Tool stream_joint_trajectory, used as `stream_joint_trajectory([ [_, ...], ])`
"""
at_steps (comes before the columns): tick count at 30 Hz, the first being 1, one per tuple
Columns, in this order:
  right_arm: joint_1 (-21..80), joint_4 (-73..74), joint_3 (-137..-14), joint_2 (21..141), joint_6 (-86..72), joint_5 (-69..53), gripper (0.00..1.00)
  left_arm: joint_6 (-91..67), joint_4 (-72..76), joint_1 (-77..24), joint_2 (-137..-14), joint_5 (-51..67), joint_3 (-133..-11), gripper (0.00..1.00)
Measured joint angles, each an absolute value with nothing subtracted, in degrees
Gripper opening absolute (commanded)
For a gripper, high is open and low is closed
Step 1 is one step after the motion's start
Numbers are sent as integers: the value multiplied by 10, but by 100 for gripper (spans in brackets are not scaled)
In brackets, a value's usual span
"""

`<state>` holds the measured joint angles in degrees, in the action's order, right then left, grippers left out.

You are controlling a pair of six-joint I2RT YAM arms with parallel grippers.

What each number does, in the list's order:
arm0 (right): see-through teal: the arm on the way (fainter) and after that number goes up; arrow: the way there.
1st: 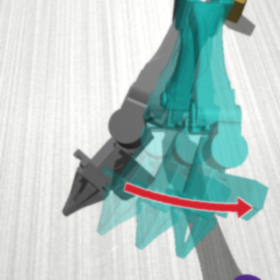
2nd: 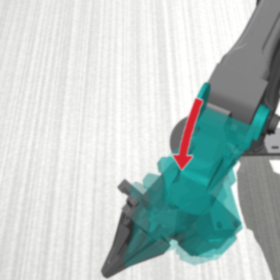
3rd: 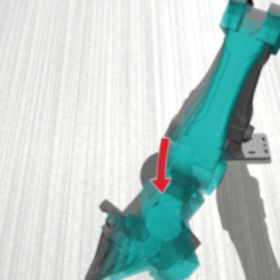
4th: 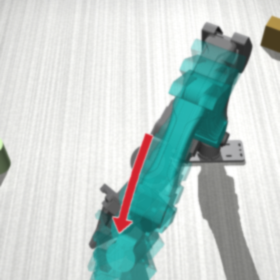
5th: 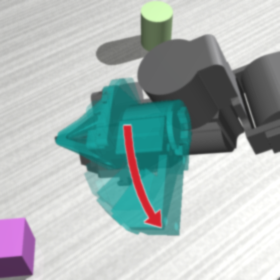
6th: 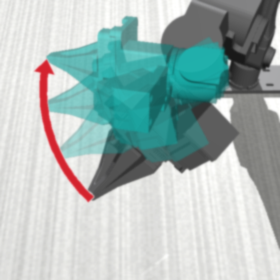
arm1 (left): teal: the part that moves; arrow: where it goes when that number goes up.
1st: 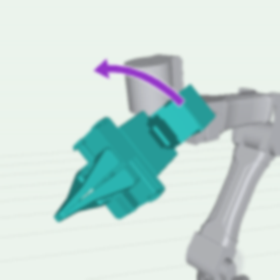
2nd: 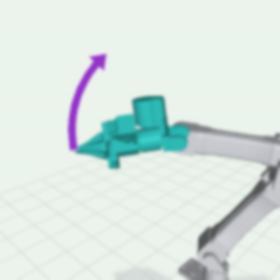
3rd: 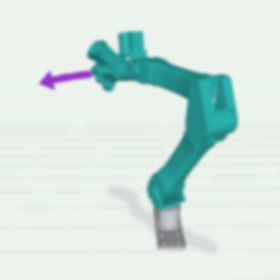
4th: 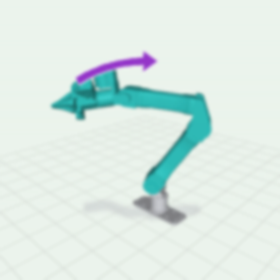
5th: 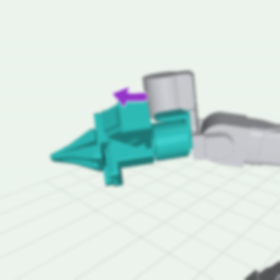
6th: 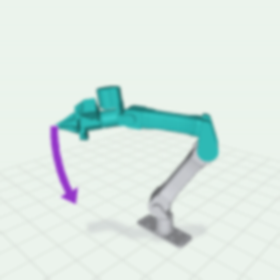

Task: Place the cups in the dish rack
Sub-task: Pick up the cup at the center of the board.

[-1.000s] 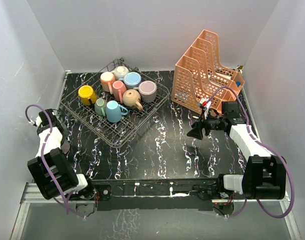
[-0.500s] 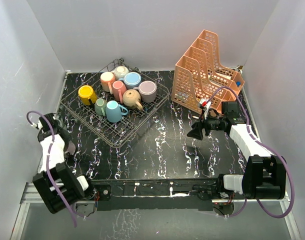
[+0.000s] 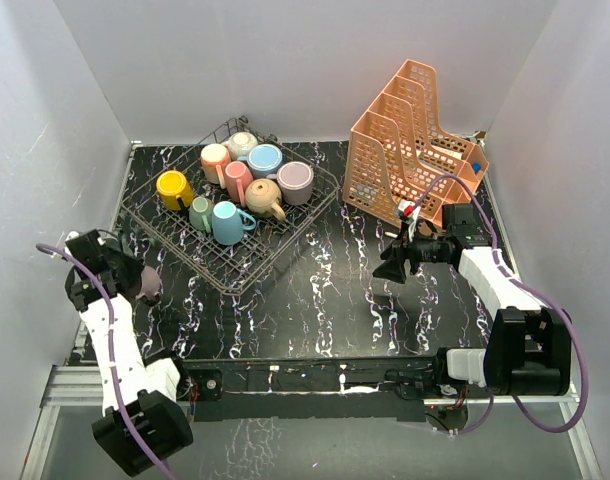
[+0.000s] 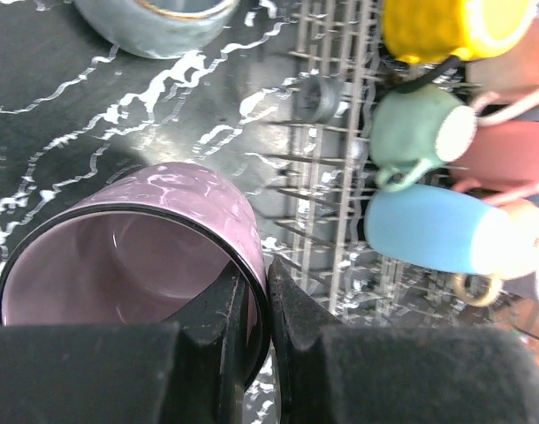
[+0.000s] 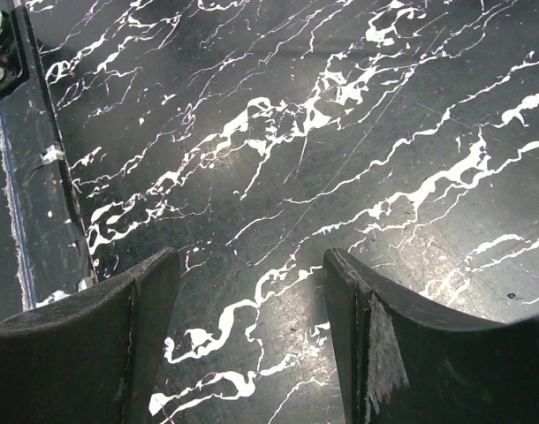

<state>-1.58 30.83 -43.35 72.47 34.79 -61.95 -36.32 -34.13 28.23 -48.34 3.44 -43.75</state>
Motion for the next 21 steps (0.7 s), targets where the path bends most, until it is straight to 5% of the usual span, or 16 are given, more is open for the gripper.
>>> stream_joint_trajectory([
  [11, -16, 331, -434, 719, 390, -647, 76, -436, -305, 209, -500, 158, -609, 0],
  [21, -17, 334, -434, 704, 404, -664, 76, -601, -11, 35, -498, 310, -516, 0],
])
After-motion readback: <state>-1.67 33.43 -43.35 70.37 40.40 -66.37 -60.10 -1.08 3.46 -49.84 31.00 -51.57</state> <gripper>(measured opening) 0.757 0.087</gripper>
